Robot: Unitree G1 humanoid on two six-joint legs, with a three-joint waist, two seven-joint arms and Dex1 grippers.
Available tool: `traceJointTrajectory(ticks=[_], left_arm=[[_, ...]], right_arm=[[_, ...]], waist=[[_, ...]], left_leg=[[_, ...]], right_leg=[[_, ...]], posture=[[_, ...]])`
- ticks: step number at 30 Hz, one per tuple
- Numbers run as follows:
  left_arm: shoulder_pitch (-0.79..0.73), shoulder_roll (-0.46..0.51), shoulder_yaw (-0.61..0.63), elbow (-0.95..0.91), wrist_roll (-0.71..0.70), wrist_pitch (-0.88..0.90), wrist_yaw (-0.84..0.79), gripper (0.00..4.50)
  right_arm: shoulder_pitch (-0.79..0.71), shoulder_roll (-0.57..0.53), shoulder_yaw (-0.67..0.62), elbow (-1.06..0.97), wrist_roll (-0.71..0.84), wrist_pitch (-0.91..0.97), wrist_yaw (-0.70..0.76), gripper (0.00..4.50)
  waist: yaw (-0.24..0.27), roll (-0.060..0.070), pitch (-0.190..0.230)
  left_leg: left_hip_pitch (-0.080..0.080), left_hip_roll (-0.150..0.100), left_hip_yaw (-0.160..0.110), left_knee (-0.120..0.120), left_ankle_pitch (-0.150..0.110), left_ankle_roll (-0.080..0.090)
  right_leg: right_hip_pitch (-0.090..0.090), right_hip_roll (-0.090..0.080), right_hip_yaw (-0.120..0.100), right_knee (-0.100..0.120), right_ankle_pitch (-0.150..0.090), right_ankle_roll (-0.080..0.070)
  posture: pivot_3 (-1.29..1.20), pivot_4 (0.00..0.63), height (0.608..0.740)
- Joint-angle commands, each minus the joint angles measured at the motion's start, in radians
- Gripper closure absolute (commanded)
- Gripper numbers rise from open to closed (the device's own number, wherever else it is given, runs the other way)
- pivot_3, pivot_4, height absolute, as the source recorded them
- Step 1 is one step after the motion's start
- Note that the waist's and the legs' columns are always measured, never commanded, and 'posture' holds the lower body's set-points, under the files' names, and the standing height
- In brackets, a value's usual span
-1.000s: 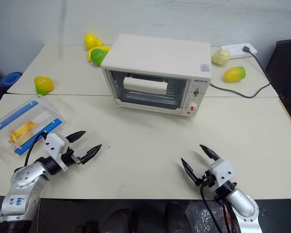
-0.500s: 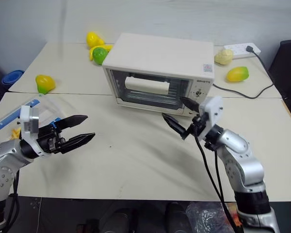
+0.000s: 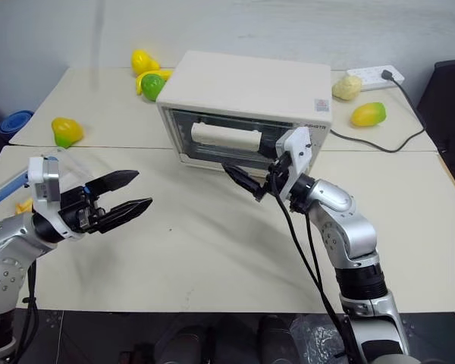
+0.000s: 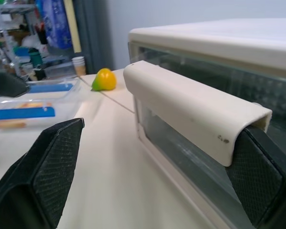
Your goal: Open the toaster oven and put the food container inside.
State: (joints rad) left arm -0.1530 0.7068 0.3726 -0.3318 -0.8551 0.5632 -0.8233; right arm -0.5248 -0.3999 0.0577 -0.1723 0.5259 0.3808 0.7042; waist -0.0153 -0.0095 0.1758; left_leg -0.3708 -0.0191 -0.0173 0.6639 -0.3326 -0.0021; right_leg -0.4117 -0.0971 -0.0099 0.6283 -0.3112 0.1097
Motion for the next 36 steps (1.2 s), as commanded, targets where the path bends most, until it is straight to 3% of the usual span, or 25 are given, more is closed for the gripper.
traceJointTrajectory(ticks=[1, 3, 6, 14, 16, 21, 25, 31, 36], left_arm=[[-0.033, 0.016, 0.043, 0.020, -0.017, -0.001, 0.006, 0.19], [-0.072, 0.013, 0.062, 0.048, -0.027, -0.004, 0.024, 0.56], [-0.158, 0.003, 0.054, 0.104, -0.010, -0.004, 0.065, 1.48], [-0.409, -0.096, -0.083, 0.377, 0.179, -0.131, 0.098, 4.03], [-0.440, -0.103, -0.132, 0.448, 0.256, -0.189, 0.075, 4.47], [-0.449, -0.132, -0.227, 0.503, 0.346, -0.259, 0.005, 4.47], [-0.392, -0.132, -0.288, 0.480, 0.392, -0.280, -0.062, 4.47], [-0.322, -0.153, -0.308, 0.490, 0.466, -0.311, -0.021, 4.47], [-0.247, -0.182, -0.308, 0.483, 0.518, -0.364, 0.027, 4.47]], right_arm=[[0.054, -0.062, 0.048, -0.102, -0.029, -0.045, 0.116, 0.01], [0.089, -0.096, 0.064, -0.110, -0.066, -0.074, 0.149, 0.00], [0.120, -0.111, 0.079, -0.111, -0.096, -0.103, 0.174, 0.00], [0.154, -0.086, 0.109, -0.090, -0.153, -0.157, 0.190, 0.00], [0.158, -0.087, 0.116, -0.078, -0.169, -0.172, 0.198, 0.00], [0.202, -0.093, 0.100, -0.054, -0.194, -0.215, 0.200, 0.00], [0.356, -0.132, 0.051, -0.079, -0.184, -0.260, 0.214, 0.00], [0.631, -0.195, -0.105, -0.108, -0.135, -0.325, 0.227, 0.00], [0.702, -0.187, -0.210, -0.108, -0.093, -0.414, 0.245, 0.00]], waist=[[-0.001, 0.000, 0.000], [-0.003, 0.000, 0.000], [-0.008, 0.000, 0.000], [-0.012, -0.001, 0.000], [-0.013, -0.001, 0.000], [-0.010, -0.001, 0.000], [0.000, -0.001, 0.000], [0.018, -0.001, 0.000], [0.011, -0.001, 0.000]], left_leg=[[0.000, 0.000, 0.000, 0.000, 0.000, 0.000], [0.000, 0.000, 0.000, -0.001, 0.000, 0.000], [0.000, 0.000, 0.001, 0.001, 0.000, 0.000], [0.000, -0.001, 0.001, 0.001, 0.000, 0.000], [0.000, -0.001, 0.001, 0.001, 0.000, 0.000], [0.000, -0.001, 0.001, 0.001, 0.000, 0.000], [0.000, -0.002, 0.000, 0.001, 0.000, 0.000], [0.000, -0.002, 0.001, 0.003, 0.000, 0.001], [0.003, -0.002, 0.002, 0.003, 0.001, 0.001]], right_leg=[[0.000, 0.000, 0.000, 0.000, 0.000, 0.000], [0.000, 0.001, 0.000, 0.000, 0.000, 0.000], [0.000, 0.000, 0.000, 0.000, 0.000, 0.000], [0.000, 0.001, -0.007, 0.002, 0.001, 0.001], [0.000, 0.002, -0.008, 0.002, 0.001, 0.001], [0.000, 0.002, -0.008, 0.002, 0.001, 0.001], [0.000, 0.001, -0.009, 0.001, 0.001, 0.001], [0.002, 0.001, -0.008, -0.001, 0.001, 0.002], [0.003, 0.001, -0.006, 0.000, 0.002, 0.003]], posture=[[0.00, 0.150, 0.740], [0.00, 0.150, 0.740], [0.00, 0.150, 0.740], [0.00, 0.150, 0.740], [0.00, 0.150, 0.740], [0.00, 0.150, 0.740], [0.00, 0.150, 0.740], [0.00, 0.150, 0.740], [0.00, 0.150, 0.740]])
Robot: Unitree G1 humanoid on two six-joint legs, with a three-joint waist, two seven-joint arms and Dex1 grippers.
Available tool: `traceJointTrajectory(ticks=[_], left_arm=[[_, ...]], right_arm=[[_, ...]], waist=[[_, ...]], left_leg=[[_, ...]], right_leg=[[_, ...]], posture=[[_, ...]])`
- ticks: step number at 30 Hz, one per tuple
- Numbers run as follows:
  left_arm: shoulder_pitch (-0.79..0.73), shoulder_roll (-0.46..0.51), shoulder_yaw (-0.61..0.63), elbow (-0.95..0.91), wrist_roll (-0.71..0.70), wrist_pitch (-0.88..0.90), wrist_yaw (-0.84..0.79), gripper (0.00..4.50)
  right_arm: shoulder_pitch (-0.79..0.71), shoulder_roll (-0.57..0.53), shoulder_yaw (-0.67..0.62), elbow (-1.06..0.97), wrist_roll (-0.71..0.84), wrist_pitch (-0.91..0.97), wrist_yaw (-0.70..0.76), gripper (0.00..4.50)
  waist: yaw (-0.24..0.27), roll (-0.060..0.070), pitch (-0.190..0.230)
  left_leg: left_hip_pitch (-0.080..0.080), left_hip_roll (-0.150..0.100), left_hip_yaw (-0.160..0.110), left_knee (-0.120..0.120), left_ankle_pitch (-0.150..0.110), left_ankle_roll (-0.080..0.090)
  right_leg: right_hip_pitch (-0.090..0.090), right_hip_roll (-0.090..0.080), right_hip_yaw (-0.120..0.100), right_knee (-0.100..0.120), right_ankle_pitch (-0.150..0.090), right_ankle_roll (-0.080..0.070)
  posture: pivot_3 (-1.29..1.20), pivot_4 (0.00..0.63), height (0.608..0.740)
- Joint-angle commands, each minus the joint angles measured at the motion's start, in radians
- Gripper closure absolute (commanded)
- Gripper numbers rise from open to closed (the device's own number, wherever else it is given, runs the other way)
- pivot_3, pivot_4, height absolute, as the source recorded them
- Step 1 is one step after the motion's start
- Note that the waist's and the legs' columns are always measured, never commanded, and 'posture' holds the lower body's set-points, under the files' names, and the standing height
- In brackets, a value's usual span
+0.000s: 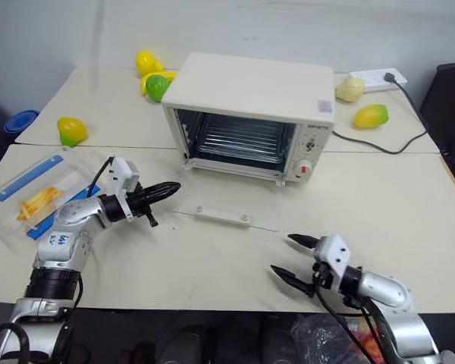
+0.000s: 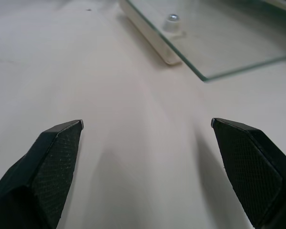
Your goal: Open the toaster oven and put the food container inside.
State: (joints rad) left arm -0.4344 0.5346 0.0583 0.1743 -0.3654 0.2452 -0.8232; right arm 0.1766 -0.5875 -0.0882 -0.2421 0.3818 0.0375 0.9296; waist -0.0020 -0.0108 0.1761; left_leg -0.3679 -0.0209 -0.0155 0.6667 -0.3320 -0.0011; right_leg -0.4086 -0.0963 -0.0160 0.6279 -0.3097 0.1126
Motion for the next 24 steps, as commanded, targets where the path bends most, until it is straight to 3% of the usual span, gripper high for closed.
traceJointTrajectory(ticks=[1, 4, 7, 13, 17, 22, 24], left_arm=[[0.065, -0.015, 0.010, -0.039, 0.033, -0.057, 0.033, 4.47], [0.165, -0.025, 0.041, -0.106, 0.025, -0.080, 0.056, 4.47], [0.321, -0.040, 0.169, -0.238, -0.033, -0.107, 0.119, 4.30], [0.545, -0.130, 0.460, -0.462, -0.243, -0.023, 0.313, 2.67], [0.830, -0.261, 0.710, -0.640, -0.480, 0.044, 0.455, 1.47], [0.935, -0.368, 0.889, -0.580, -0.635, 0.007, 0.600, 0.01], [0.943, -0.347, 0.955, -0.488, -0.669, 0.030, 0.671, 0.01]], right_arm=[[-0.003, 0.009, -0.081, -0.039, 0.072, -0.083, 0.024, 0.00], [-0.045, 0.013, -0.086, -0.041, 0.114, -0.048, 0.020, 0.00], [-0.134, 0.029, -0.031, -0.049, 0.158, 0.015, 0.036, 0.00], [-0.252, 0.116, 0.010, -0.043, 0.209, -0.027, 0.070, 0.00], [-0.361, 0.187, 0.069, -0.023, 0.205, -0.074, 0.108, 0.00], [-0.407, 0.213, 0.094, 0.021, 0.185, -0.115, 0.148, 0.00], [-0.414, 0.216, 0.096, 0.046, 0.172, -0.138, 0.155, 0.00]], waist=[[-0.004, 0.000, 0.000], [-0.005, 0.001, 0.000], [-0.009, 0.001, 0.000], [0.003, 0.000, 0.000], [-0.015, -0.001, 0.000], [0.005, -0.002, 0.000], [0.004, -0.001, -0.001]], left_leg=[[0.001, 0.000, 0.000, -0.001, 0.000, 0.000], [0.001, 0.002, 0.001, -0.001, 0.000, -0.001], [0.002, 0.002, 0.001, -0.001, 0.000, -0.001], [0.000, 0.003, -0.002, -0.001, 0.000, -0.002], [0.000, 0.003, -0.001, -0.001, -0.003, 0.000], [0.000, 0.004, -0.003, 0.000, -0.005, 0.000], [0.001, 0.003, -0.004, 0.000, -0.005, 0.001]], right_leg=[[0.000, 0.000, 0.001, 0.000, 0.000, 0.000], [0.000, 0.000, 0.001, 0.000, 0.000, 0.000], [0.000, 0.000, 0.006, 0.000, 0.000, 0.000], [-0.001, -0.001, 0.007, -0.001, -0.001, -0.002], [-0.001, -0.001, 0.009, -0.003, -0.001, -0.002], [0.001, 0.000, 0.006, -0.005, -0.001, -0.002], [0.003, -0.001, 0.006, -0.005, -0.001, -0.002]], posture=[[0.00, 0.150, 0.740], [0.00, 0.150, 0.740], [0.00, 0.150, 0.740], [0.00, 0.150, 0.740], [0.00, 0.150, 0.740], [0.00, 0.150, 0.740], [0.00, 0.150, 0.740]])
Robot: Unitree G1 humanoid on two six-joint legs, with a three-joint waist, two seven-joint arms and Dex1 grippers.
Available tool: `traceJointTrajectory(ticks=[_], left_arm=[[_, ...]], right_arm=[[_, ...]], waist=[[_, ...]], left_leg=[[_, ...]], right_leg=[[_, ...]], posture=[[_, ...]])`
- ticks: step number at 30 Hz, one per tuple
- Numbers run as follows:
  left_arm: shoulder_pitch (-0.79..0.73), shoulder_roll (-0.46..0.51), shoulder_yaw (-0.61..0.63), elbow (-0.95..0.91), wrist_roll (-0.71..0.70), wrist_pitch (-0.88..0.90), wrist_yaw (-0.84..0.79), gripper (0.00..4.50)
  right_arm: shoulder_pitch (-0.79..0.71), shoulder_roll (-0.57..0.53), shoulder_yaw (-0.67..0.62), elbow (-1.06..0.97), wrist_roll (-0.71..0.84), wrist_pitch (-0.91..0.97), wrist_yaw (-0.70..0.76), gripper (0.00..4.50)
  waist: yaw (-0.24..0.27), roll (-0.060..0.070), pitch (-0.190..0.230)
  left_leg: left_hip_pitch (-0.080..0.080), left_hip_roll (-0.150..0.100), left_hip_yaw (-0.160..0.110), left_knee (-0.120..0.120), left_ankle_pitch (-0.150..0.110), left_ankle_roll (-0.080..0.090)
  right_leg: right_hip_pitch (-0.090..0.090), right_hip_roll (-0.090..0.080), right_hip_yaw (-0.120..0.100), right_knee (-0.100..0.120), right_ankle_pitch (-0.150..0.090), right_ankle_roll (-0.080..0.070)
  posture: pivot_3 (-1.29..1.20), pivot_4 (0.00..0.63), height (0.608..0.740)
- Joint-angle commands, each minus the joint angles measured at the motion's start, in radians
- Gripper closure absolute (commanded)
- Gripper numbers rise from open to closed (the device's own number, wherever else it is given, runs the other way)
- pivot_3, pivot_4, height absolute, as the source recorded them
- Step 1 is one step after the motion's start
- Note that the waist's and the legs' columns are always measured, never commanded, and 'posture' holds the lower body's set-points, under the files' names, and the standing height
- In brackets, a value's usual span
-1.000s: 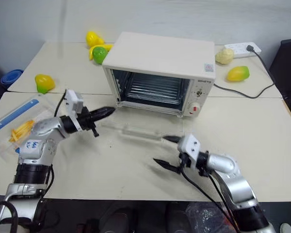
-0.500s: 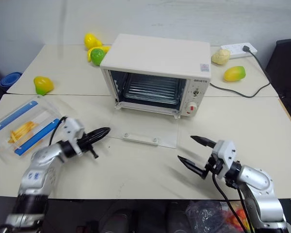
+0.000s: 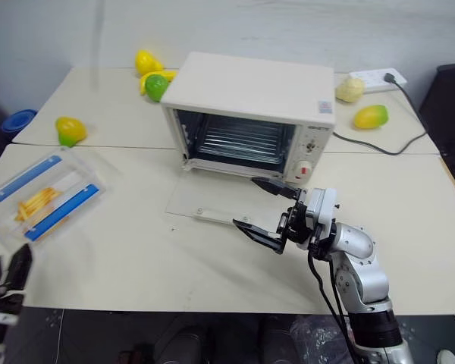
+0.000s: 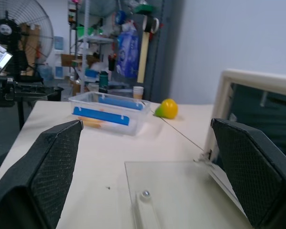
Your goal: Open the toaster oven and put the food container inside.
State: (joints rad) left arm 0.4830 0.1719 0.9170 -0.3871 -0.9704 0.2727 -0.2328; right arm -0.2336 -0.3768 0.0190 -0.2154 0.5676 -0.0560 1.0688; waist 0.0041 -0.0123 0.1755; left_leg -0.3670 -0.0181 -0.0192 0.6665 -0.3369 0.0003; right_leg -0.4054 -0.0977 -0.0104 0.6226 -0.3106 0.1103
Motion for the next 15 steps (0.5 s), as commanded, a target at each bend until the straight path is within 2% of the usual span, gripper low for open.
traceJointTrajectory(ticks=[1, 6, 11, 15], left_arm=[[0.018, 0.037, 0.120, 0.106, -0.093, 0.013, 0.094, 0.01], [-0.088, 0.244, 0.127, 0.196, -0.176, 0.124, 0.150, 0.01], [-0.216, 0.479, 0.167, 0.378, -0.342, 0.346, 0.326, 0.01], [-0.294, 0.647, 0.110, 0.542, -0.303, 0.487, 0.353, 0.01]], right_arm=[[-0.006, 0.004, -0.010, 0.029, -0.018, -0.053, 0.018, 0.00], [-0.016, 0.006, -0.006, 0.069, -0.041, -0.097, 0.027, 0.00], [-0.011, 0.002, -0.003, 0.075, -0.043, -0.124, 0.032, 0.00], [0.009, -0.006, -0.003, 0.061, -0.040, -0.125, 0.032, 0.00]], waist=[[-0.005, 0.000, 0.000], [-0.001, -0.002, 0.000], [-0.013, -0.002, 0.000], [-0.030, -0.002, 0.000]], left_leg=[[0.002, -0.001, 0.001, 0.000, -0.001, 0.003], [0.012, 0.001, -0.002, -0.002, -0.005, 0.006], [0.012, 0.001, -0.003, -0.002, -0.005, 0.002], [0.012, 0.002, -0.002, -0.004, -0.005, -0.003]], right_leg=[[0.001, 0.000, 0.001, 0.000, 0.000, 0.000], [0.012, 0.000, -0.002, -0.001, -0.001, -0.003], [0.012, 0.000, -0.002, 0.000, -0.002, -0.003], [0.011, 0.002, -0.003, 0.000, -0.002, -0.004]], posture=[[0.00, 0.150, 0.740], [0.00, 0.150, 0.740], [0.00, 0.150, 0.740], [0.00, 0.150, 0.740]])
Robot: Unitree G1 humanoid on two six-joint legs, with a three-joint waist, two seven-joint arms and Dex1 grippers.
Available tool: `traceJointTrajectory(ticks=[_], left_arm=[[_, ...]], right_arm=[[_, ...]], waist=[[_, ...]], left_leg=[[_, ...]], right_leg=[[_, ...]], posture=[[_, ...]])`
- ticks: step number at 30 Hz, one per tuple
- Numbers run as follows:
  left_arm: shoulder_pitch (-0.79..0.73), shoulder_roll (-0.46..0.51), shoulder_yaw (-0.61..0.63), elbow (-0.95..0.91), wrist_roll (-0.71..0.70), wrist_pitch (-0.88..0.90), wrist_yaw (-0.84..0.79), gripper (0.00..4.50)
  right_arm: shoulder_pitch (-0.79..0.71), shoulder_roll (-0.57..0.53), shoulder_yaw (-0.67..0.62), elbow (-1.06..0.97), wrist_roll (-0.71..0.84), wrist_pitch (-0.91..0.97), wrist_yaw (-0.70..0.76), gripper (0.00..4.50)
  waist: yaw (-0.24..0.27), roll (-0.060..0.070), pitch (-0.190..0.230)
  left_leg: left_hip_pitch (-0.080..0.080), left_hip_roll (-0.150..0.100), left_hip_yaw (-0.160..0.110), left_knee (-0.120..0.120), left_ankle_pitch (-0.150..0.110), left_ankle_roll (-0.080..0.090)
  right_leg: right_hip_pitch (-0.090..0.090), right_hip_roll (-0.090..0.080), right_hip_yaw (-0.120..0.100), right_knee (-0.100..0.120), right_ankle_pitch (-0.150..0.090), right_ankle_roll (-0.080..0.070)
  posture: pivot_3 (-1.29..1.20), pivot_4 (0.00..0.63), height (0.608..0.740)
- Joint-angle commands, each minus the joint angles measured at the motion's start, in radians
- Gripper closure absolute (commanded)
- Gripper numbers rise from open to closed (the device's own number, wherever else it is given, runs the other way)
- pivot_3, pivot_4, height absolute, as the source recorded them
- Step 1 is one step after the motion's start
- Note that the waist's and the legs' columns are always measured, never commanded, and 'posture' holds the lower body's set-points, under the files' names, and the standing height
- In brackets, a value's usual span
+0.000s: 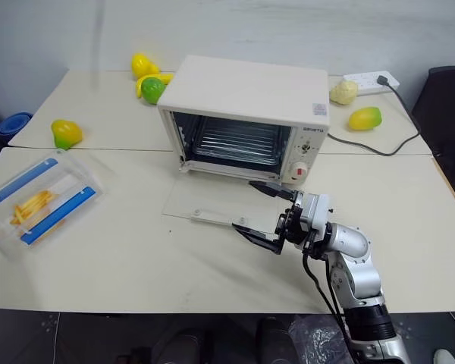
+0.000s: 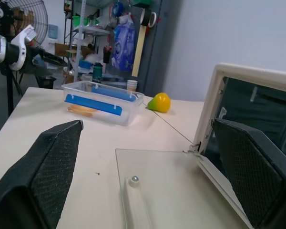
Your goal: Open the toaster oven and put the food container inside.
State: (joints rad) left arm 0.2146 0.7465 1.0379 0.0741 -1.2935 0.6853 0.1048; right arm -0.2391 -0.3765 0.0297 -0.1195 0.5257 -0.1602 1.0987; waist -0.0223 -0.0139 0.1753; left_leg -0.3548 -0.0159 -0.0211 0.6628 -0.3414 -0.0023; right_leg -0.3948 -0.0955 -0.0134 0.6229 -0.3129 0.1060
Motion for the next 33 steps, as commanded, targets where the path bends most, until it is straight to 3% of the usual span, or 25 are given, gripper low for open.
traceJointTrajectory(ticks=[1, 7, 10, 21, 27, 32, 33], left_arm=[[-0.054, 0.104, -0.035, 0.116, 0.040, 0.100, 0.013, 0.01], [-0.205, 0.177, -0.141, 0.221, 0.112, 0.235, 0.031, 0.01], [-0.236, 0.179, -0.178, 0.205, 0.161, 0.278, 0.050, 0.59], [-0.341, 0.168, -0.079, 0.150, 0.141, 0.387, 0.080, 4.04], [-0.394, 0.215, -0.118, 0.145, 0.187, 0.430, 0.012, 4.22], [-0.522, 0.251, -0.247, 0.083, 0.175, 0.517, -0.079, 4.22], [-0.572, 0.258, -0.325, 0.058, 0.182, 0.570, -0.075, 4.22]], right_arm=[[0.019, -0.006, -0.012, -0.040, 0.000, -0.022, 0.000, 0.00], [0.026, -0.004, -0.004, -0.045, -0.001, -0.021, -0.010, 0.00], [0.030, -0.004, -0.004, -0.039, -0.003, -0.026, -0.007, 0.00], [0.087, -0.018, -0.001, -0.014, -0.019, -0.053, 0.021, 0.00], [0.115, -0.029, -0.011, 0.015, -0.021, -0.067, 0.058, 0.00], [0.135, -0.049, -0.045, 0.040, -0.042, -0.087, 0.036, 0.00], [0.155, -0.061, -0.062, 0.041, -0.043, -0.096, 0.034, 0.00]], waist=[[-0.006, 0.000, 0.000], [-0.007, 0.001, 0.000], [-0.007, 0.001, 0.000], [-0.005, 0.000, 0.000], [-0.005, 0.000, 0.000], [0.003, 0.000, 0.000], [0.007, 0.000, 0.000]], left_leg=[[0.000, 0.000, 0.000, -0.001, 0.000, 0.000], [0.000, 0.000, 0.003, -0.001, 0.000, 0.000], [0.000, 0.000, 0.003, -0.001, 0.000, -0.001], [0.000, 0.001, 0.003, -0.001, 0.000, -0.002], [0.000, 0.001, 0.003, -0.001, 0.000, -0.003], [0.000, 0.001, 0.003, -0.001, 0.001, -0.003], [0.000, 0.000, 0.003, -0.001, 0.001, -0.003]], right_leg=[[0.000, 0.000, 0.000, 0.000, 0.000, 0.000], [-0.001, -0.001, 0.000, 0.001, 0.000, 0.000], [-0.003, -0.001, 0.000, 0.002, 0.000, 0.000], [-0.003, -0.001, 0.000, 0.002, 0.000, 0.000], [-0.004, -0.001, 0.000, 0.002, 0.000, 0.000], [-0.003, -0.001, 0.000, 0.002, 0.000, 0.000], [-0.003, -0.001, 0.000, 0.002, 0.000, 0.000]], posture=[[0.00, 0.150, 0.740], [0.00, 0.150, 0.740], [0.00, 0.150, 0.740], [0.00, 0.150, 0.740], [0.00, 0.150, 0.740], [0.00, 0.150, 0.740], [0.00, 0.150, 0.740]])
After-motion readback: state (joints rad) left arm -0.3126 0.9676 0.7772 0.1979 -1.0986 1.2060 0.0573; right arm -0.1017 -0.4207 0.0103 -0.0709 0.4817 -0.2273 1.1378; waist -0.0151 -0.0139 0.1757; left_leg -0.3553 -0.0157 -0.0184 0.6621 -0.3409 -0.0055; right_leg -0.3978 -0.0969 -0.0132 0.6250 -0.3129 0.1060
